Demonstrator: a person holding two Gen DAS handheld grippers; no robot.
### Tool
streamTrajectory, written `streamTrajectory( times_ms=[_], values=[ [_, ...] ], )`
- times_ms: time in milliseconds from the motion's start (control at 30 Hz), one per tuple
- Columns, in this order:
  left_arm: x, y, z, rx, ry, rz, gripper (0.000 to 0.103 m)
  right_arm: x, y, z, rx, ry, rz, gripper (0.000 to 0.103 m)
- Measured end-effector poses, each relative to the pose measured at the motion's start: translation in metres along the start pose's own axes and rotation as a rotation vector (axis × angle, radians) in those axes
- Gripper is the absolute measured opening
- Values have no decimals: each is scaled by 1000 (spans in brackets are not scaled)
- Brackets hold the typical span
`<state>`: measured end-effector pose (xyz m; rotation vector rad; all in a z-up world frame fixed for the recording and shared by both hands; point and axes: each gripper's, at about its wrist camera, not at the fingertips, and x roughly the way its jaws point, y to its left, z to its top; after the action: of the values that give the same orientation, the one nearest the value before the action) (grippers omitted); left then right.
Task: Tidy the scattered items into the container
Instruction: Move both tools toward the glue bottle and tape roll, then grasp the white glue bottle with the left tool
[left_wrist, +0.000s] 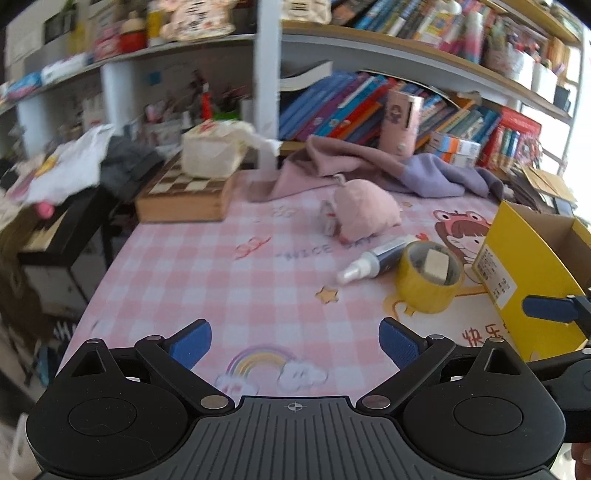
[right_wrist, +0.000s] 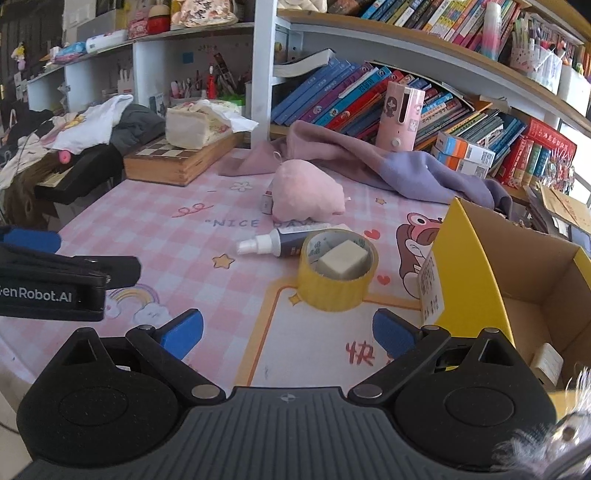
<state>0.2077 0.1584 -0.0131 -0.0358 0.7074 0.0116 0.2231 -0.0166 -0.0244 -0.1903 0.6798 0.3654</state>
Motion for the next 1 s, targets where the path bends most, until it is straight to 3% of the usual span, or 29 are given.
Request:
streamTrajectory(
  times_ms=[400, 867, 1000],
  values=[
    [68, -7, 37, 91, 120, -111, 97, 54, -17, 21, 66, 55, -46, 100],
    [141, -26, 76, 282, 214, -204, 90, 116, -45, 29, 157, 108, -128, 98],
    [161, -30, 79, 290, 260, -224, 80, 125, -51, 31, 167, 115, -121, 92]
  ],
)
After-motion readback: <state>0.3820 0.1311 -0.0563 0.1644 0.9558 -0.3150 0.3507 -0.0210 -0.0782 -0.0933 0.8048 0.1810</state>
